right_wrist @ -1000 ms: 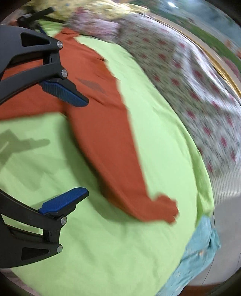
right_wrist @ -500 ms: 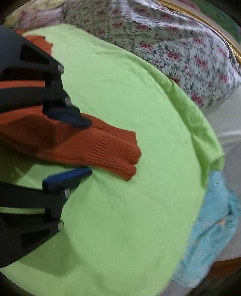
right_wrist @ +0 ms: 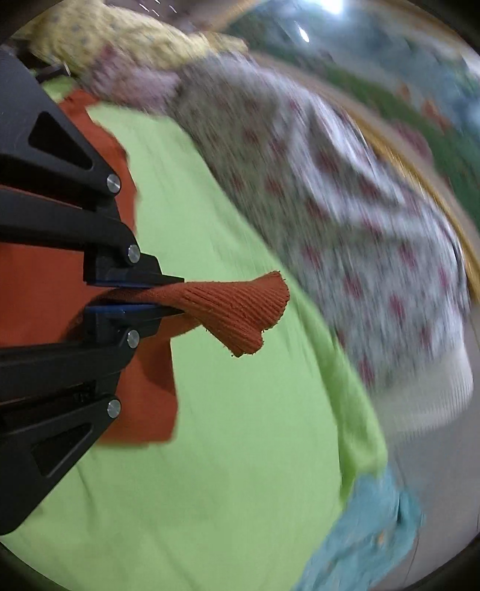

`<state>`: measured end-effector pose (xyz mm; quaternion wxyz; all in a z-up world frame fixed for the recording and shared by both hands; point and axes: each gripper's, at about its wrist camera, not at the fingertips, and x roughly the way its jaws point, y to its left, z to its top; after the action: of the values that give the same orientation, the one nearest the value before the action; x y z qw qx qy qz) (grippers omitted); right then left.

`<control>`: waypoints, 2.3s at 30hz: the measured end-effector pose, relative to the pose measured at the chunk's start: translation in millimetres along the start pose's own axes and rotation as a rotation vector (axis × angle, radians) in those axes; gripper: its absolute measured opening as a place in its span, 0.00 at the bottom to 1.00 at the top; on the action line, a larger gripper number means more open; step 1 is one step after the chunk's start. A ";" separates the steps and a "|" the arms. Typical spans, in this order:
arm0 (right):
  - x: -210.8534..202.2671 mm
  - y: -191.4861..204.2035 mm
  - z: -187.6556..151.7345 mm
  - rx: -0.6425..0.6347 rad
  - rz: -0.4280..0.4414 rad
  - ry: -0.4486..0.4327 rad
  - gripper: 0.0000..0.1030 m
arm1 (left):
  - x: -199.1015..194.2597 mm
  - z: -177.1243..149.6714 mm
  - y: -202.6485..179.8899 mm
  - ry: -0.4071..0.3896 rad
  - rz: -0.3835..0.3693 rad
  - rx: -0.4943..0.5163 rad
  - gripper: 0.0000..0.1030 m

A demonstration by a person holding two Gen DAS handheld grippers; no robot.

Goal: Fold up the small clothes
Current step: 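Grasp the sweater sleeve cuff with the right gripper and lift it, then fold the held sleeve across the sweater body with the right gripper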

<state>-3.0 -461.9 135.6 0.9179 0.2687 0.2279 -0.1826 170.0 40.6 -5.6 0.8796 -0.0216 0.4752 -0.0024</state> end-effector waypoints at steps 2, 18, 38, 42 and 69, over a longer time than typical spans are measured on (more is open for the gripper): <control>13.3 44.5 -21.6 -0.017 0.094 0.031 0.07 | -6.0 -4.4 9.4 -0.007 -0.006 -0.017 0.99; 171.9 268.5 -216.5 -0.059 0.473 0.447 0.07 | -34.9 -15.8 92.7 -0.065 -0.088 -0.160 0.99; 99.2 195.7 -199.1 0.009 0.427 0.349 0.42 | 56.9 38.1 43.7 0.071 -0.182 -0.172 0.81; 73.6 156.6 -192.4 0.066 0.360 0.281 0.42 | 40.6 39.6 43.9 0.004 -0.222 -0.141 0.08; 108.4 66.3 -99.8 -0.196 -0.212 0.220 0.10 | 20.6 19.2 25.6 -0.066 -0.260 0.059 0.10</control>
<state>85.3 -375.2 31.8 0.8849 0.1706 0.3706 -0.2247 197.0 66.5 -13.3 0.8873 -0.0573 0.4389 -0.1297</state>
